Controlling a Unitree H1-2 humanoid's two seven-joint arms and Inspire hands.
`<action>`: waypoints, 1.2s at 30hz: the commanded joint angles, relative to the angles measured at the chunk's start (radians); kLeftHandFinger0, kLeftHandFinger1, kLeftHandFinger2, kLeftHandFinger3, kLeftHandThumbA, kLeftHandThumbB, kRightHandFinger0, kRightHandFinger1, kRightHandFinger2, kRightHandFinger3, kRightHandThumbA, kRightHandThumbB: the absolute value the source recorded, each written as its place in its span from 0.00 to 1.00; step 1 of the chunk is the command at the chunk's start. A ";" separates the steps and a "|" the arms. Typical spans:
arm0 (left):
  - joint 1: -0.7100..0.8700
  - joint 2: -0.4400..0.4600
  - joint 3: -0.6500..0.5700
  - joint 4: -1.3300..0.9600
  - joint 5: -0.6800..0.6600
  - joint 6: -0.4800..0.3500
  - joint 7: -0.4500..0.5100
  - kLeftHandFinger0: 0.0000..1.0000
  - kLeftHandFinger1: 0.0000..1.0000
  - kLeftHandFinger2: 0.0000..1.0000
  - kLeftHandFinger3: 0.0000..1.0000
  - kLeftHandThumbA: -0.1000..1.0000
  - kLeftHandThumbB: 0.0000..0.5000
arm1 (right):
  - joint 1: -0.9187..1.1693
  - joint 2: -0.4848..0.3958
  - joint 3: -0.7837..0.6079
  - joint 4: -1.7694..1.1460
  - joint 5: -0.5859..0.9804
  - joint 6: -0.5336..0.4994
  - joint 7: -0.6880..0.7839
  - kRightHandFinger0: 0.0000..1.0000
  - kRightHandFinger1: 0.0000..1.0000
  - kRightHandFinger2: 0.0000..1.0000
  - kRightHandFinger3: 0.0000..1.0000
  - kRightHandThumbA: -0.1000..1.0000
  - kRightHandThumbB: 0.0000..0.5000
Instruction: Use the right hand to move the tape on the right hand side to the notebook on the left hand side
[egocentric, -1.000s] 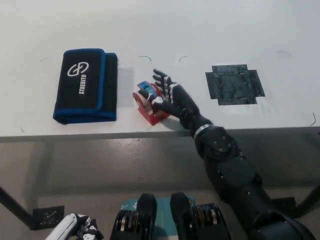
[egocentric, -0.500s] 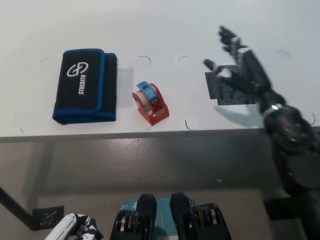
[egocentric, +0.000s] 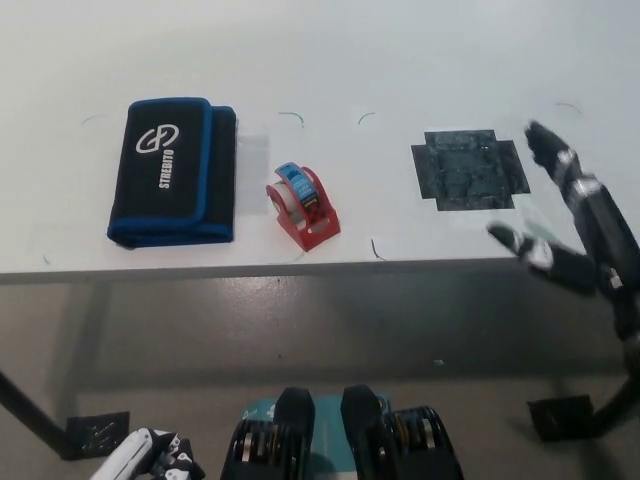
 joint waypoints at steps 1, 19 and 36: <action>-0.009 0.033 0.007 -0.015 0.000 -0.011 -0.019 0.40 0.39 0.45 0.54 0.45 0.08 | 0.174 -0.047 -0.015 -0.114 0.024 -0.015 0.032 1.00 1.00 1.00 1.00 0.97 0.74; 0.008 0.023 0.019 -0.008 0.002 -0.034 0.000 0.43 0.42 0.49 0.58 0.47 0.07 | 0.357 -0.023 0.049 -0.087 0.003 -0.046 0.041 1.00 1.00 1.00 1.00 1.00 0.64; 0.013 0.029 0.014 -0.018 0.004 -0.038 -0.011 0.40 0.41 0.48 0.58 0.48 0.07 | 0.378 -0.029 0.056 -0.061 -0.019 -0.105 0.038 1.00 1.00 1.00 1.00 0.95 0.51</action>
